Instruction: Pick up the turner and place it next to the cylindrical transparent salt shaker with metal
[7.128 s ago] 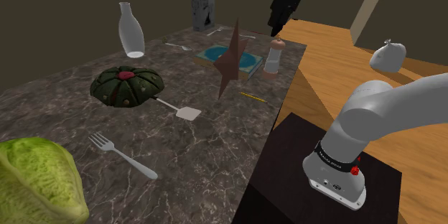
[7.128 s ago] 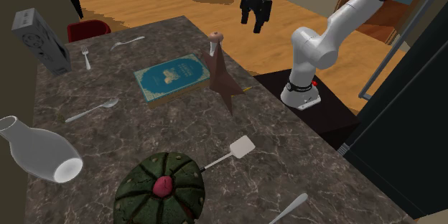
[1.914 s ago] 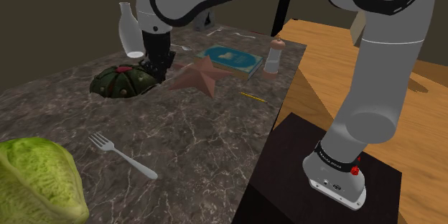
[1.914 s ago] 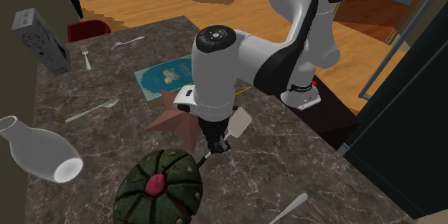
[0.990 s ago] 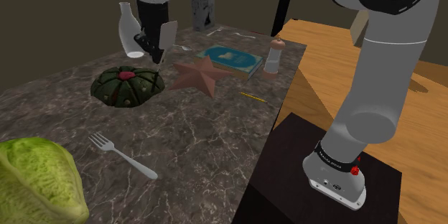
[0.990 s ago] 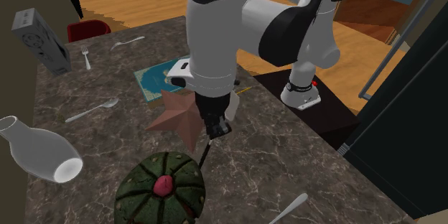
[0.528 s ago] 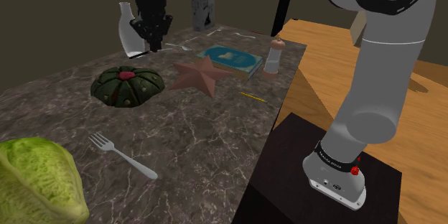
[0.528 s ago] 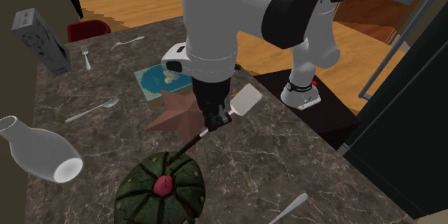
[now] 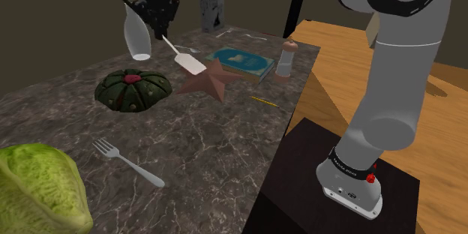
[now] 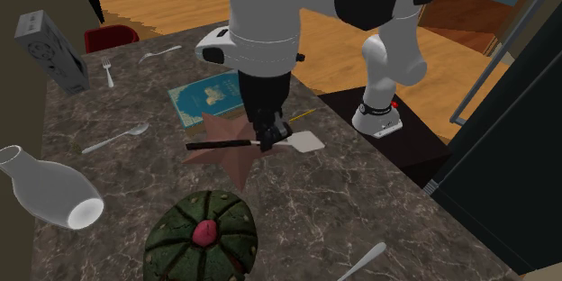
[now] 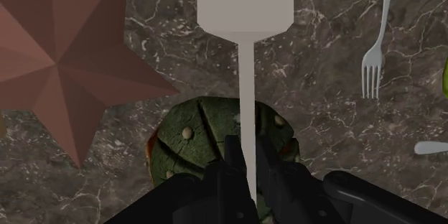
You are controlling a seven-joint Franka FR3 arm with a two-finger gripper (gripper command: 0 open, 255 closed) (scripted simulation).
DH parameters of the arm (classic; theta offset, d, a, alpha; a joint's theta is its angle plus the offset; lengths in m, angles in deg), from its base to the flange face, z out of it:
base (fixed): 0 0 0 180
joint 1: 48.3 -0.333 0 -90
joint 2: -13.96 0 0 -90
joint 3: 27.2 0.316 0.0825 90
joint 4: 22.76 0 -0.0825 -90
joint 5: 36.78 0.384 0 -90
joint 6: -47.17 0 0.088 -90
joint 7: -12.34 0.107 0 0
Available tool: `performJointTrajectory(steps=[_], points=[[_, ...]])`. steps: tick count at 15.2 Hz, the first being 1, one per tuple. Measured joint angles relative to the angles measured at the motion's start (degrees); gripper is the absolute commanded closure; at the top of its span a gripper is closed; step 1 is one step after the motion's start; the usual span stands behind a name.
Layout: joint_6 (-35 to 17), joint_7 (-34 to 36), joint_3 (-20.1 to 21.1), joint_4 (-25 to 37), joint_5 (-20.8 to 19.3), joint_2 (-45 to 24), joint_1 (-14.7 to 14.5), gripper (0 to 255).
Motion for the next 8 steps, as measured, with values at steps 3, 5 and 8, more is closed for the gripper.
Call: performJointTrajectory(steps=[3, 5, 8], points=[[1.6, -0.6, -0.1, 1.6, 0.1, 0.1, 0.3, 255], [0.4, -2.9, -0.7, -2.7, 1.8, 3.5, 2.6, 255], [-0.9, -6.9, -2.0, -8.2, 4.3, 8.3, 5.9, 255]])
